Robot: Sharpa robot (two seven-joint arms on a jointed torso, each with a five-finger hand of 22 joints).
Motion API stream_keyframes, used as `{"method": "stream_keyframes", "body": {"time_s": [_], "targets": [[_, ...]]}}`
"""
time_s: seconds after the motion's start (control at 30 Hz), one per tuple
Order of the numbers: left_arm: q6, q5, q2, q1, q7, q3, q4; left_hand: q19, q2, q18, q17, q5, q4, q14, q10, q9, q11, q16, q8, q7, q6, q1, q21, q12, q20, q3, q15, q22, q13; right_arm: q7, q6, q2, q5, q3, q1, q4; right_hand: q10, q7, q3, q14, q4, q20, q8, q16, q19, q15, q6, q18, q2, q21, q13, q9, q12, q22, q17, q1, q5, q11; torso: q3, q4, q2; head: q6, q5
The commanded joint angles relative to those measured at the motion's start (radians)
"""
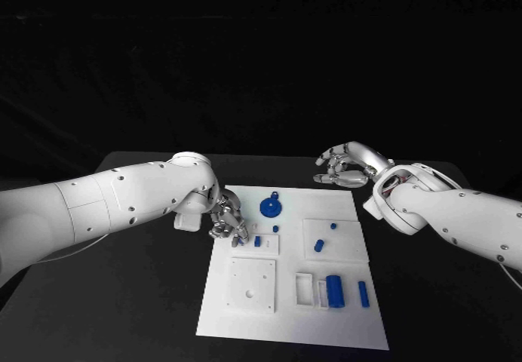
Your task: Assemble the parts on the task board
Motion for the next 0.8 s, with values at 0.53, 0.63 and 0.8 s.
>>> {"method": "stream_keyframes", "body": {"time_s": [0.53,0.63,0.8], "targets": [[0.077,0.041,0.01,0.0,0.017,0.001,-0.011,0.0,0.007,-0.005,0.002,0.01,-0.188,-0.002,0.001,0.005,-0.007,0.01,-0.002,-0.002,-0.002,0.002,0.009,0.009,-0.106,0.187,-0.008,0.021,0.002,0.009,0.012,0.002,-0.003,0.0,-0.001,0.0,-0.007,0.006,-0.005,0.006,0.0,0.004,0.004,-0.004,-0.001,0.001,-0.002,0.014,-0.002,-0.006,-0.003,-0.002,0.005,0.002,0.001,-0.01,0.005,-0.002,0.0006,0.0,0.0,0.0,0.0],[0.081,0.042,0.011,0.0,0.015,0.001,-0.01,0.0,0.007,-0.005,0.002,0.01,-0.188,-0.002,0.001,0.006,-0.007,0.011,-0.002,-0.002,-0.001,0.002,0.009,0.009,-0.106,0.187,-0.008,0.021,0.002,0.009,0.012,0.002,-0.002,0.0,-0.001,0.0,-0.007,0.006,-0.005,0.006,0.0,0.004,0.004,-0.004,-0.001,0.001,-0.002,0.014,-0.002,-0.006,-0.003,-0.002,0.005,0.002,0.001,-0.01,0.005,-0.002,0.0003,-0.0002,0.0,0.0,0.0],[0.081,0.041,0.012,0.0,0.012,0.001,-0.011,0.0,0.007,-0.005,0.003,0.011,-0.188,-0.002,0.001,0.006,-0.007,0.011,-0.002,-0.002,-0.002,0.002,0.009,0.01,-0.106,0.187,-0.008,0.021,0.003,0.009,0.012,0.002,-0.002,0.0,-0.001,0.001,-0.007,0.006,-0.005,0.006,0.0,0.004,0.004,-0.004,-0.001,0.001,-0.002,0.014,-0.002,-0.006,-0.003,-0.002,0.005,0.002,0.002,-0.01,0.005,-0.002,0.0007,0.0008,0.0,0.0,0.0]]}}
